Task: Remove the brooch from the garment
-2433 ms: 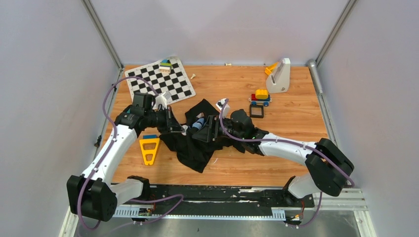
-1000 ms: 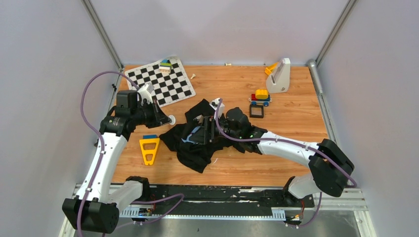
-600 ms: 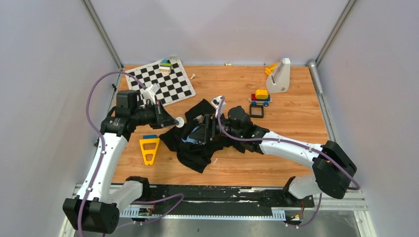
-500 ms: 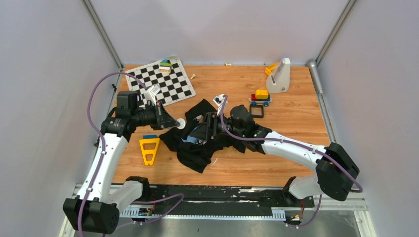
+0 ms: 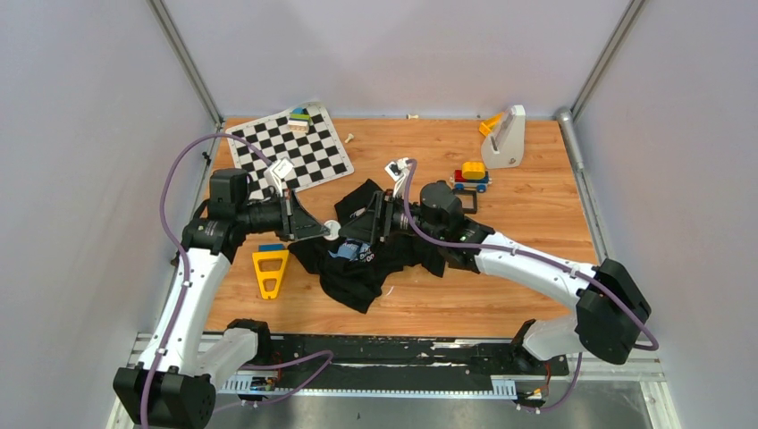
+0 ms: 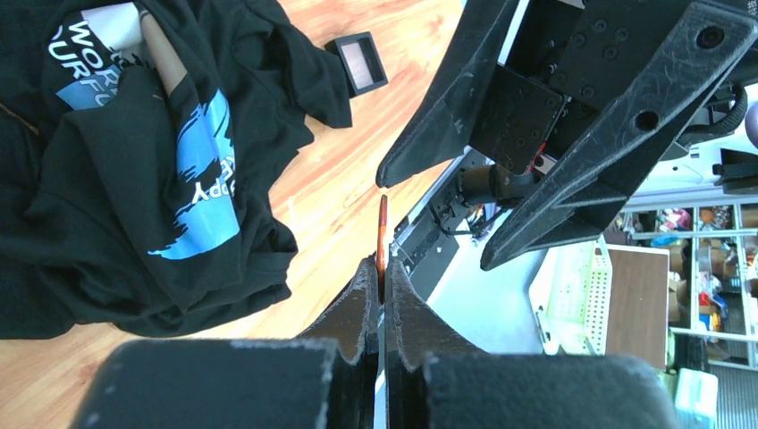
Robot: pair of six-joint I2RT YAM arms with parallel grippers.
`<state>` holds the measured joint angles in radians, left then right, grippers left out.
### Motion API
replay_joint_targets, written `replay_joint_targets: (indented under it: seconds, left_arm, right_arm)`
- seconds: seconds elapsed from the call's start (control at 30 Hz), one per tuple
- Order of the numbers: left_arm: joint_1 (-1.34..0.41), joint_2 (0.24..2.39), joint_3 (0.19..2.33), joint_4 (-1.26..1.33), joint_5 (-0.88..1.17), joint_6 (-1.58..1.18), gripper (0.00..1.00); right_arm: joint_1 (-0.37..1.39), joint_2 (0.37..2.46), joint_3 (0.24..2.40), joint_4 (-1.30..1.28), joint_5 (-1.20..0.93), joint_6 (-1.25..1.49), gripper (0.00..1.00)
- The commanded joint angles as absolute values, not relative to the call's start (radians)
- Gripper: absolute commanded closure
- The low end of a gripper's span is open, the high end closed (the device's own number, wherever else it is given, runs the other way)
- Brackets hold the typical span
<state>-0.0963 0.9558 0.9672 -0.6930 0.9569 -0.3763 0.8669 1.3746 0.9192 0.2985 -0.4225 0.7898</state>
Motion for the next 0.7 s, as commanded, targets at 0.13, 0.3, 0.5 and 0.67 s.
replay_joint_targets:
  seconds: [0.13, 0.3, 0.5, 0.67]
  left_arm:
    - [-0.092, 0.923, 0.952, -0.644, 1.029, -0.374, 1.0]
    - [-0.091, 0.922, 0.945, -0.621, 1.055, -0.392, 1.0]
    - [-0.093, 0.924, 0.938, -0.611, 1.067, -0.401, 1.0]
    - [-0.092, 0.925, 0.937, -0.607, 1.072, -0.405, 1.0]
  right_arm:
    - [0.866, 1.415, 0.978, 0.376, -0.424, 0.844, 0.45]
    - [0.865, 1.425, 0.984, 0.389, -0.437, 0.848, 0.51]
    - [0.865, 1.428, 0.979, 0.412, -0.458, 0.853, 0.51]
    - [0.865, 1.429, 0.979, 0.417, -0.467, 0.853, 0.54]
